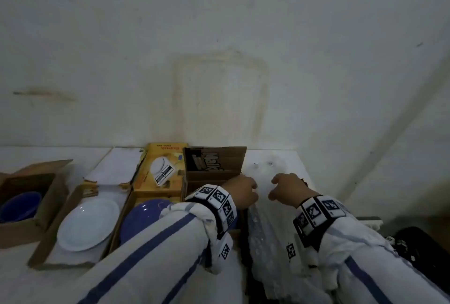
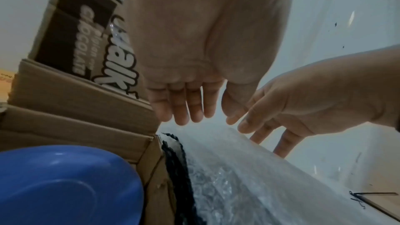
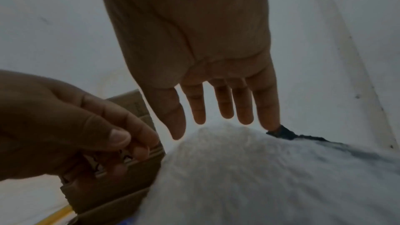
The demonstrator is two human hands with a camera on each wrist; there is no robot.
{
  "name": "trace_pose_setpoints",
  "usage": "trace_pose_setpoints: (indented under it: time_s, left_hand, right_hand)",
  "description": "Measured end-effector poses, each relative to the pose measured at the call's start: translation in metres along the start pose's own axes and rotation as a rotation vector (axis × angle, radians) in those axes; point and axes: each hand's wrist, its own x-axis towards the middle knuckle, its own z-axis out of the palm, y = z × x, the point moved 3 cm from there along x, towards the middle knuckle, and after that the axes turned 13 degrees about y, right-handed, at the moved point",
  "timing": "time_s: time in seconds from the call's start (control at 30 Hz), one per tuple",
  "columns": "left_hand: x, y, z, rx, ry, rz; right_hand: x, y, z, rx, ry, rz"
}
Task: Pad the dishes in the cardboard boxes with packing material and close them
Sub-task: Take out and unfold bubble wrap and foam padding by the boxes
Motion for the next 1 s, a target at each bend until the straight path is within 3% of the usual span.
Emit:
trace_pose_setpoints:
  time_s: [0.23, 0.47, 0.6, 0.73, 0.9, 1.0]
  left_hand:
    - [0.017, 0.012, 0.024, 0.044, -0.041, -0.146]
    - [0.025, 0.013, 0.034, -0.092, 0.048, -0.23]
    - [0.026, 0.012, 0.031, -0.302, 0.115, -0.285]
    - [0.02, 0.014, 0.017, -0.574, 0.216, -0.272]
    - [0.007, 0.014, -0.006, -0.965, 0.265, -0.226]
    - [-0.001, 0.012, -0.026, -1.088, 0.296, -0.217]
  right_hand:
    - [0.018, 0.014, 0.023, 0.089, -0.008, 0.023]
    - [0.023, 0.014, 0.014, 0.052, 0.025, -0.054]
    - [0.025, 0.011, 0.005, 0.101, 0.012, -0.045]
    - [0.022, 0.017, -0.009, 0.418, 0.001, 0.026]
    - [0.012, 0.004, -0.026, 0.353, -0.149, -0.209]
    - [0.007, -0.012, -0.04, 0.269, -0.052, -0.265]
